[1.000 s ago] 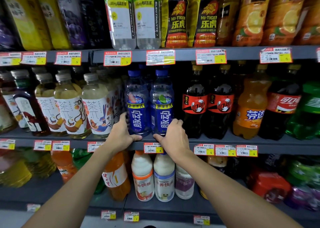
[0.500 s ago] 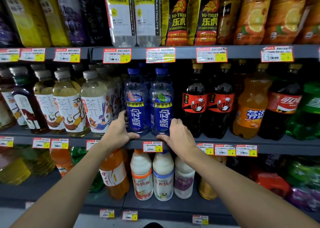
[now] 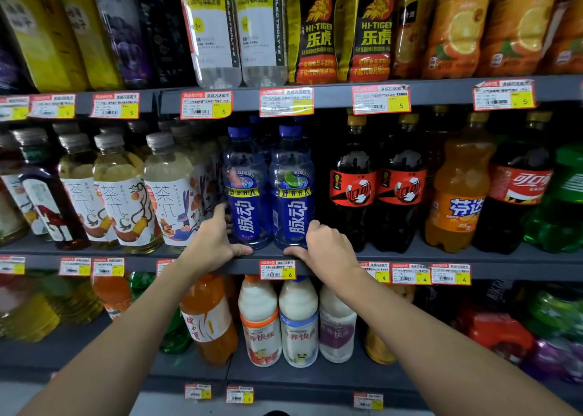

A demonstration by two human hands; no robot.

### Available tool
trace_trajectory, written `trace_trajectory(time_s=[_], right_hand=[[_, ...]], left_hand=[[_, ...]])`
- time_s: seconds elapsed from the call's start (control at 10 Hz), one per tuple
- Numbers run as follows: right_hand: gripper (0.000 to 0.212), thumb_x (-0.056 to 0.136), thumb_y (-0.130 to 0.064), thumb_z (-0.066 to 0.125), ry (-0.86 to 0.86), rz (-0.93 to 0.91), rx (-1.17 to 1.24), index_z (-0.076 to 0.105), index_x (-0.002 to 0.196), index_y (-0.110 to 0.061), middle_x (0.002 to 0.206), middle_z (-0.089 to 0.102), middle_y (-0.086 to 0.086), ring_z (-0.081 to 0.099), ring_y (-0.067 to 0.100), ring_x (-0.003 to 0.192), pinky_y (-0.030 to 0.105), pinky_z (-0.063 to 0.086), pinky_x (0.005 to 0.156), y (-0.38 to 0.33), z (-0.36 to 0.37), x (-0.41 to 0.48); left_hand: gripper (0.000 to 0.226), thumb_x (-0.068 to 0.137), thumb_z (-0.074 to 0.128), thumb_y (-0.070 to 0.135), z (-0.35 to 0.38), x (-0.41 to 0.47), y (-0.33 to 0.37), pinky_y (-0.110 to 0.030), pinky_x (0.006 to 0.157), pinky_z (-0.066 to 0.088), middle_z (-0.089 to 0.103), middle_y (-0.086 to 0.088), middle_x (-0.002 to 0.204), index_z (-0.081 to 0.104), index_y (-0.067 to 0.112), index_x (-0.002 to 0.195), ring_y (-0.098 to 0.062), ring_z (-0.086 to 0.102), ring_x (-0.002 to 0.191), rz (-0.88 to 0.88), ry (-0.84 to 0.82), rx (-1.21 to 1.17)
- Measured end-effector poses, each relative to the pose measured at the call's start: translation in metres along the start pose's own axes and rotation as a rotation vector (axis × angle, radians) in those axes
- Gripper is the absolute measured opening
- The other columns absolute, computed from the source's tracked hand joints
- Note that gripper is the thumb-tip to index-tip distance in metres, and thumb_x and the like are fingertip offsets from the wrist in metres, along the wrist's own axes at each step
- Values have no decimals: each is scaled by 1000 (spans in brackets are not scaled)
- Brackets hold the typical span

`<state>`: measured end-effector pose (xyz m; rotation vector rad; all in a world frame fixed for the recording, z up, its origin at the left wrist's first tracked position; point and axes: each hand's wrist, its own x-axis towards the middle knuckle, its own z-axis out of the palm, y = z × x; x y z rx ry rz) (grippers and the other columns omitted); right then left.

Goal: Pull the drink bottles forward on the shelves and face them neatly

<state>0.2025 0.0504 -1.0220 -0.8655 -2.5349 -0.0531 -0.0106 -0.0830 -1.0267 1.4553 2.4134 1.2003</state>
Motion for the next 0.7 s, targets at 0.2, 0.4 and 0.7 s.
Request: trace_trajectory(time_s=[0.2, 0.4, 0.7], right_hand=[[67, 84, -70, 61, 9, -3, 41, 47, 106, -8, 101, 67, 8, 69, 27, 93, 30, 39, 65, 0, 1, -3], [65, 85, -69, 61, 19, -27, 38, 47, 106, -9, 102, 68, 8, 69, 26, 93, 29, 38, 64, 1, 1, -2], [64, 85, -69, 61, -33, 18, 110, 51, 106, -10, 101, 67, 8, 68, 27, 94, 32, 47, 68, 4, -9, -6]], left_hand=[[115, 58, 97, 26, 0, -1, 0, -26, 93, 50, 55, 8, 117, 25, 18, 148, -10, 59, 104, 4, 7, 15], [116, 58, 97, 25, -3, -1, 5, -23, 91, 48, 57, 3, 123, 25, 17, 149, -10, 59, 105, -15, 0, 3], [117, 65, 94, 24, 1, -21, 30, -37, 109, 43, 48, -9, 149, 19, 11, 154, -21, 51, 132, -29, 112, 56]])
